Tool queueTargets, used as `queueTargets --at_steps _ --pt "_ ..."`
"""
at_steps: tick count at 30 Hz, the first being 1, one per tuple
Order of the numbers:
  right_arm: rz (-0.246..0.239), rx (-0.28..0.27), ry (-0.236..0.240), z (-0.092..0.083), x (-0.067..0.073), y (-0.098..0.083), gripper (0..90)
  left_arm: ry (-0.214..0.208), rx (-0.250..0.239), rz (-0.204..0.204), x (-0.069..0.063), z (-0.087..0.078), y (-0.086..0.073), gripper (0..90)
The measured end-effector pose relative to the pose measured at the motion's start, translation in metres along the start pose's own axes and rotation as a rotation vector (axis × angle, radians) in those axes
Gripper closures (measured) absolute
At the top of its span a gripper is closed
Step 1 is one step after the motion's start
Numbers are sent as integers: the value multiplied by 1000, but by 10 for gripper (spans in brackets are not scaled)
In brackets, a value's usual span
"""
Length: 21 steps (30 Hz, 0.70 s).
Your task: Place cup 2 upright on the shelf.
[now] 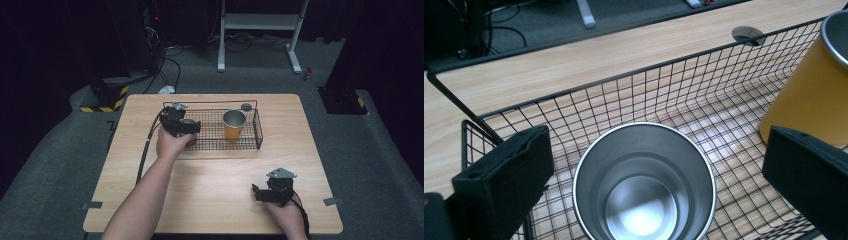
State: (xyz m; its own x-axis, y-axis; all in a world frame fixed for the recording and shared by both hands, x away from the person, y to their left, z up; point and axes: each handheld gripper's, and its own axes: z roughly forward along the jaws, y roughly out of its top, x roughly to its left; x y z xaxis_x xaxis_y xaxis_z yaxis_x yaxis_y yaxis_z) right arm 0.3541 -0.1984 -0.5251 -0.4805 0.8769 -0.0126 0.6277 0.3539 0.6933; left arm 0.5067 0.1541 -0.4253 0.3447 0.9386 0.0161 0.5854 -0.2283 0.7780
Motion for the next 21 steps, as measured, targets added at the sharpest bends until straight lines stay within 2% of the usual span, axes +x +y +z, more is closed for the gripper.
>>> queueTargets --at_steps 13,21 --pt "0 0 1 0 0 0 80 -62 -26 2 -2 -9 -4 6" --pt "0 0 0 0 0 0 80 -61 -21 6 0 -14 -8 8"
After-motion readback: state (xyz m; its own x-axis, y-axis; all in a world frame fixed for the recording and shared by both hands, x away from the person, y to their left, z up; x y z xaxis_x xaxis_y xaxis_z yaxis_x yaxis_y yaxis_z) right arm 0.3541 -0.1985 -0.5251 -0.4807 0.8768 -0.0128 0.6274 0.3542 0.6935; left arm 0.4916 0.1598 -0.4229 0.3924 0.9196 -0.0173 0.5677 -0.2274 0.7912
